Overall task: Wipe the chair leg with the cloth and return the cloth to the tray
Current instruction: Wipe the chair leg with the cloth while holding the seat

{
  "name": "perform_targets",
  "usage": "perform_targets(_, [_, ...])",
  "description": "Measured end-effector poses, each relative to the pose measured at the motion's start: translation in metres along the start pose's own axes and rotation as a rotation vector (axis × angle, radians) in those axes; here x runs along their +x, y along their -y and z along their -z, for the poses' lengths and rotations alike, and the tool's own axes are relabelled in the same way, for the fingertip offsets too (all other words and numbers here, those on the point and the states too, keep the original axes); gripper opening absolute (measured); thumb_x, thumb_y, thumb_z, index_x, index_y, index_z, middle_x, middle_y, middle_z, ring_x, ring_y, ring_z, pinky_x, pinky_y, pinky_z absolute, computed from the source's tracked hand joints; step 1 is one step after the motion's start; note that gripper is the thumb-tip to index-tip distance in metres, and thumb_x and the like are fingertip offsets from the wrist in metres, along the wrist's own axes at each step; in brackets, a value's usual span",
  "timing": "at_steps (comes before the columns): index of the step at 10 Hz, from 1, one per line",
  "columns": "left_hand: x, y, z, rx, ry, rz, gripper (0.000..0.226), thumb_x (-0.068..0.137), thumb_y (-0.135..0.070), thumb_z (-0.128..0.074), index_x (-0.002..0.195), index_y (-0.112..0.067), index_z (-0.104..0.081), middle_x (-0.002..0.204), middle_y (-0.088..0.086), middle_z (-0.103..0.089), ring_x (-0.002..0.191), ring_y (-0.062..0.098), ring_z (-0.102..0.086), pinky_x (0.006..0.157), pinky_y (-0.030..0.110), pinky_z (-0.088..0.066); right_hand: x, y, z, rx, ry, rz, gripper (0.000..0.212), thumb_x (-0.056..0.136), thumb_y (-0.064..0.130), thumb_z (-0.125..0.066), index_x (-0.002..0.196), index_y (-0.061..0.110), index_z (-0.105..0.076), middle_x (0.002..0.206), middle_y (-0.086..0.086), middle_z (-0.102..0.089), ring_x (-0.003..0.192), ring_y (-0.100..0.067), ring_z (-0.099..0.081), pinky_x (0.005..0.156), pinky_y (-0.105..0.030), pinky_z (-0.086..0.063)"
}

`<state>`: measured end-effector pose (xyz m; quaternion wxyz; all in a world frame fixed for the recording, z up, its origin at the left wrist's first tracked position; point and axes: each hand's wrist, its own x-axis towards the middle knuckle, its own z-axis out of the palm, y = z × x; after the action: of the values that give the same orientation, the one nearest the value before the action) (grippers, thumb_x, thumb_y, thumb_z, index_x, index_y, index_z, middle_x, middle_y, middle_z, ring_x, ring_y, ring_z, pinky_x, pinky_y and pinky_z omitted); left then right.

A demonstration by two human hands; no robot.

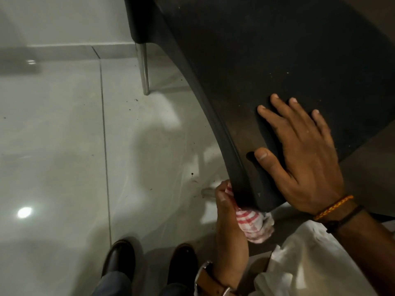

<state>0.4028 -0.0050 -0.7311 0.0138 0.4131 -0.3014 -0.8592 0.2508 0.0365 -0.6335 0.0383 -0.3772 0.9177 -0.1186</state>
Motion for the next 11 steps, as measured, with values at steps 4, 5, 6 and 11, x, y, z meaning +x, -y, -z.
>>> perform_targets(4, [0.178,0.075,0.107,0.451,-0.144,0.143,0.029,0.113,-0.028,-0.032,0.099,-0.036,-0.057,0.104,-0.009,-0.064,0.094,0.007,-0.061,0.087,0.022,-0.053,-0.001,-0.002,-0.003,0.007,-0.013,0.018,0.081,0.1,0.076,-0.019,0.162,0.027,-0.037,0.173,-0.001,-0.03,0.162,-0.024,-0.021,0.129,-0.058,-0.012])
perform_targets(5, [0.179,0.077,0.106,0.365,-0.202,0.161,0.029,0.11,-0.034,-0.041,0.098,-0.033,-0.066,0.093,-0.01,-0.073,0.09,0.009,-0.068,0.072,0.023,-0.059,-0.001,-0.001,-0.002,0.007,-0.014,0.018,0.082,0.099,0.077,-0.02,0.161,0.027,-0.038,0.173,-0.001,-0.031,0.162,-0.024,-0.022,0.129,-0.059,-0.013])
perform_targets(6, [0.152,0.067,0.093,0.264,-0.246,0.159,0.028,0.108,-0.037,-0.046,0.103,-0.029,-0.073,0.093,-0.012,-0.082,0.093,0.013,-0.077,0.088,0.035,-0.062,0.0,0.0,-0.001,0.004,-0.016,0.018,0.081,0.098,0.076,-0.024,0.161,0.027,-0.039,0.173,0.0,-0.031,0.162,-0.024,-0.021,0.128,-0.059,-0.013])
perform_targets(11, [0.018,-0.071,0.029,-0.09,-0.337,0.219,0.05,0.104,-0.048,-0.05,0.138,-0.014,-0.061,0.133,0.033,-0.065,0.122,0.058,-0.06,0.106,0.073,-0.043,0.041,0.03,0.012,0.051,0.18,0.005,0.078,0.101,0.076,-0.021,0.166,0.034,-0.02,0.178,0.004,-0.009,0.165,-0.024,-0.002,0.131,-0.058,-0.004])
